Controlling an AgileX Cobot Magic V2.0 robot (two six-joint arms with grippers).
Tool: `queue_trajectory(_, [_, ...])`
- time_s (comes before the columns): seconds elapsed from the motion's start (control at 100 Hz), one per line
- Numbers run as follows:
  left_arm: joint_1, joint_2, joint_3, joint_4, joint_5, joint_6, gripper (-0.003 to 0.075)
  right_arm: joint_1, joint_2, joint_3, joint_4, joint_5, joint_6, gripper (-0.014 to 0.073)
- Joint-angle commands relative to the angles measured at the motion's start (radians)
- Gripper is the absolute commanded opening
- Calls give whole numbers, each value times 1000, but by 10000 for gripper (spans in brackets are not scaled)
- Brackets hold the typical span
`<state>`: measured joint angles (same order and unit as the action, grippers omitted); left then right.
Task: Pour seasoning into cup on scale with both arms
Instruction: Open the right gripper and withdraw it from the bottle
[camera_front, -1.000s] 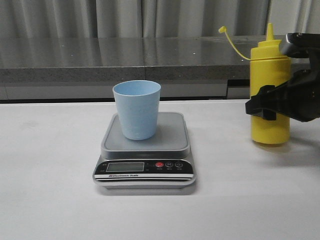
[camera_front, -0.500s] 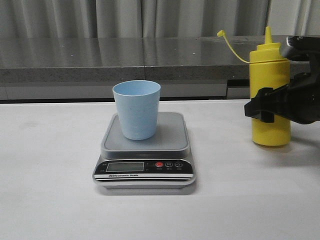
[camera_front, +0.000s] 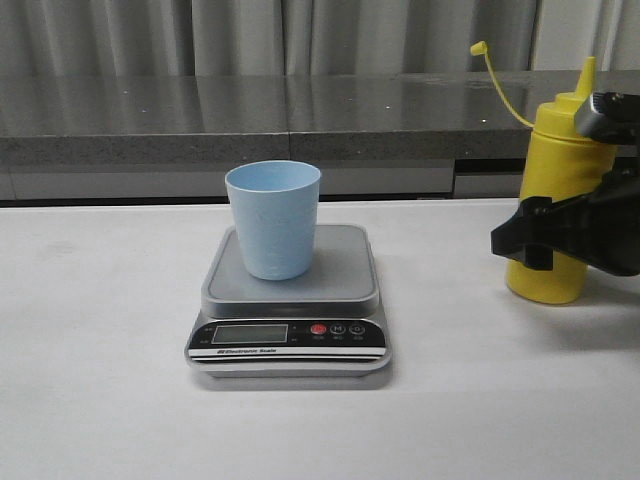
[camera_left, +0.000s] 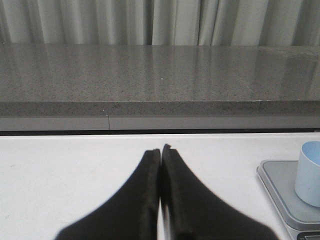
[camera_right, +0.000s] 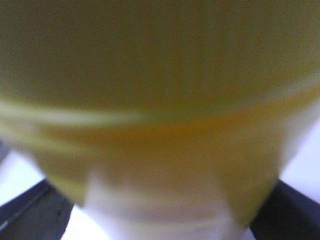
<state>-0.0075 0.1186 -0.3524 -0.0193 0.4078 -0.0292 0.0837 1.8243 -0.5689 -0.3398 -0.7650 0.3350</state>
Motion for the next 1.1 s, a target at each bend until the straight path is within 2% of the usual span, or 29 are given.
queue_trajectory(0.0, [3, 11, -28, -5, -80, -9, -20, -8, -67, 10, 21, -77, -7, 665])
queue_trajectory(0.41, [3, 11, -28, -5, -80, -9, -20, -9, -227, 158, 96, -63, -7, 665])
queue_trajectory(0.55, [3, 11, -28, -5, -80, -9, -20, -9, -336, 221, 183, -31, -7, 632])
queue_trajectory(0.62, [3, 11, -28, -5, -80, -9, -20, -9, -405, 253, 232, -2, -7, 544])
queue_trajectory(0.81, [3, 11, -28, -5, -80, -9, -20, -9, -600, 320, 252, 102, -7, 153])
queue_trajectory(0.93, [3, 11, -28, -5, -80, -9, -20, -9, -720, 348, 252, 153, -7, -32])
queue_trajectory(0.97, [3, 11, -28, -5, -80, -9, -20, -9, -762, 356, 252, 168, -7, -71])
queue_trajectory(1.09, [3, 11, -28, -5, -80, -9, -20, -9, -881, 372, 253, 216, -7, -68])
